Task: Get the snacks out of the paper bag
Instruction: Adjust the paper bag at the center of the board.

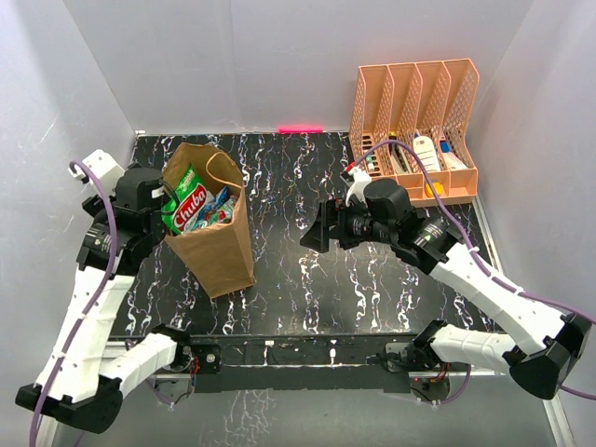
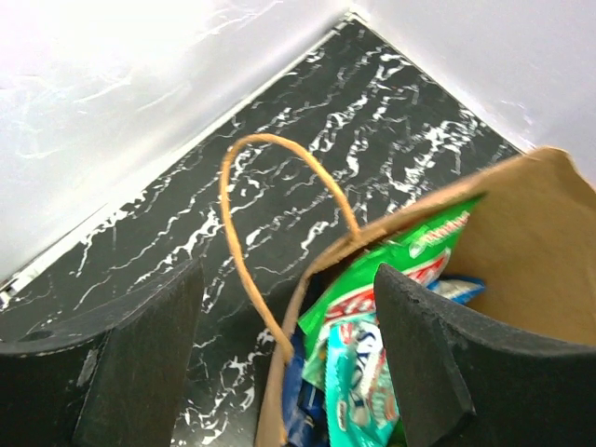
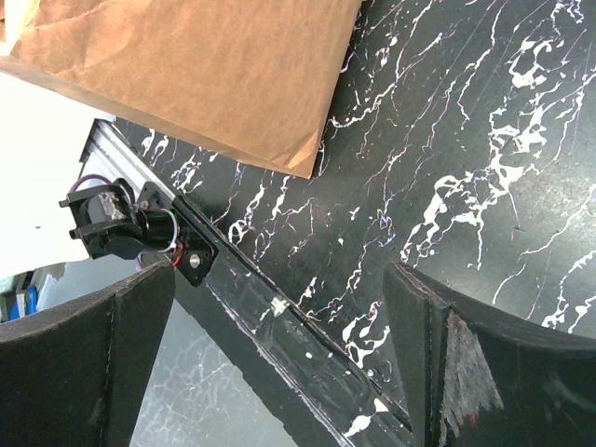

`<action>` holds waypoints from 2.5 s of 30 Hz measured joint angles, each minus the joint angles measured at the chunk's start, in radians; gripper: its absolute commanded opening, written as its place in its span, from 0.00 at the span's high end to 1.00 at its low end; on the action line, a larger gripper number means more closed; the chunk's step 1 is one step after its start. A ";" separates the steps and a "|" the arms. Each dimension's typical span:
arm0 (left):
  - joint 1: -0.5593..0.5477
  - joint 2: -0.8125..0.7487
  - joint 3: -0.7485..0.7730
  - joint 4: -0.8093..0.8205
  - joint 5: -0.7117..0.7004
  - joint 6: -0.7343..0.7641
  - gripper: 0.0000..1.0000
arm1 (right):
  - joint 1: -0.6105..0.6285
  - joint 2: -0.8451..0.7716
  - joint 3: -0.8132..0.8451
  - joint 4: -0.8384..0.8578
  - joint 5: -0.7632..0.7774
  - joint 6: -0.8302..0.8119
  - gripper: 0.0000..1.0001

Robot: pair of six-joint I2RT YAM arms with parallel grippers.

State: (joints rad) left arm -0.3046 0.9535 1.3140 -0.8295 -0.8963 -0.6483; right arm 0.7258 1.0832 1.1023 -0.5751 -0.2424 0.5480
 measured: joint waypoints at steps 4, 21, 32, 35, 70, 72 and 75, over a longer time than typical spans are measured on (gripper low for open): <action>0.134 0.006 -0.042 0.049 0.050 0.029 0.38 | 0.000 -0.001 -0.014 0.000 0.000 0.006 0.02; 0.325 0.053 -0.101 0.186 0.291 -0.010 0.42 | 0.000 -0.003 -0.037 0.000 0.000 0.008 0.02; 0.455 0.060 -0.164 0.269 0.412 -0.063 0.86 | 0.000 0.000 -0.037 0.000 -0.001 0.008 0.02; 0.473 0.062 -0.165 0.312 0.444 -0.051 0.94 | 0.000 0.008 -0.037 0.001 -0.009 0.008 0.02; 0.433 0.200 0.172 0.428 0.945 0.404 1.00 | 0.140 0.929 0.428 0.414 0.098 0.323 0.03; 0.404 0.203 0.185 0.435 0.989 0.424 1.00 | 0.156 0.941 0.436 0.428 0.097 0.336 0.03; 0.362 0.193 0.179 0.444 1.056 0.448 1.00 | 0.167 0.942 0.433 0.439 0.090 0.348 0.03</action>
State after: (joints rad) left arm 0.0570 1.1461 1.4929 -0.3851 0.1596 -0.2001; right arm 0.8928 2.0251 1.5352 -0.1356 -0.1528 0.8963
